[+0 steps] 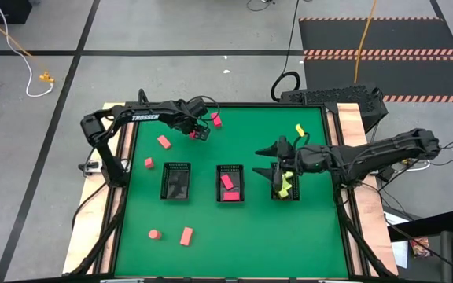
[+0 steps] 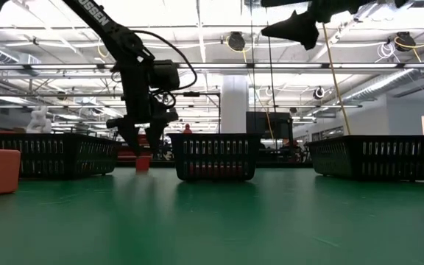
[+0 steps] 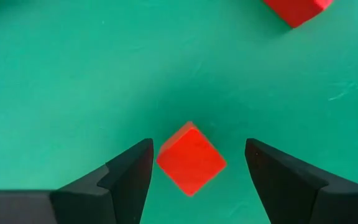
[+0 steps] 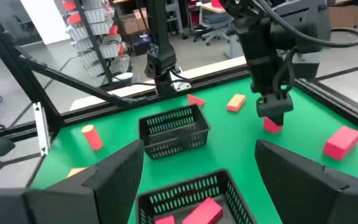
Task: Sort & place blocks by color
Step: Put the red block into the middle black basket
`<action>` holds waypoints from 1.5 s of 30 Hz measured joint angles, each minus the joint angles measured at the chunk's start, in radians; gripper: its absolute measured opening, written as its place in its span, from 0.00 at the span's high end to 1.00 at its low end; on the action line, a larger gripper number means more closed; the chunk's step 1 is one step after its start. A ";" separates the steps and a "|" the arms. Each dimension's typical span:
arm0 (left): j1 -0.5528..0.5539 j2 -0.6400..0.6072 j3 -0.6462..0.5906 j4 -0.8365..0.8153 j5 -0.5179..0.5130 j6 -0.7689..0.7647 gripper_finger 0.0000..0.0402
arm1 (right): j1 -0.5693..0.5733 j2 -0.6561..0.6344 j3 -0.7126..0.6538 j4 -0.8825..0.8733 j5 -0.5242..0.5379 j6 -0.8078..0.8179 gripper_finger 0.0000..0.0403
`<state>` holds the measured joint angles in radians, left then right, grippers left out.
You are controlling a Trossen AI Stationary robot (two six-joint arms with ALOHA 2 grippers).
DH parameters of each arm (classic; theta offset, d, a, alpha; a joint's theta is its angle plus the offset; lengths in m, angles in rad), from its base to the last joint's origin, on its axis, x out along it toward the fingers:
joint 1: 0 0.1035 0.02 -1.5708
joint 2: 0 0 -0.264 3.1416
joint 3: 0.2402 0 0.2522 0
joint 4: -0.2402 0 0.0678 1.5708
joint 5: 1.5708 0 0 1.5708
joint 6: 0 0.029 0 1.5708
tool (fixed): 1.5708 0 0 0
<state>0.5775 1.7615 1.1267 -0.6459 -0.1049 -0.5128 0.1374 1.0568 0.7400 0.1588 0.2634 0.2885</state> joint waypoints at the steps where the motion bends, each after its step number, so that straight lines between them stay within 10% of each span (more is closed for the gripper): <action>1: 0.000 0.000 0.000 -0.003 0.000 -0.006 0.37 | 0.000 -0.010 -0.009 -0.003 0.000 0.006 0.26; 32: -0.017 0.085 -0.001 0.004 -0.006 -0.005 0.37 | 0.002 -0.014 -0.017 -0.006 -0.002 0.014 0.26; 45: -0.023 0.084 -0.001 0.012 -0.009 0.010 0.67 | 0.002 -0.014 -0.017 -0.006 -0.002 0.014 0.26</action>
<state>0.5542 1.8458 1.1258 -0.6338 -0.1143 -0.5026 0.1394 1.0431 0.7227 0.1528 0.2615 0.3023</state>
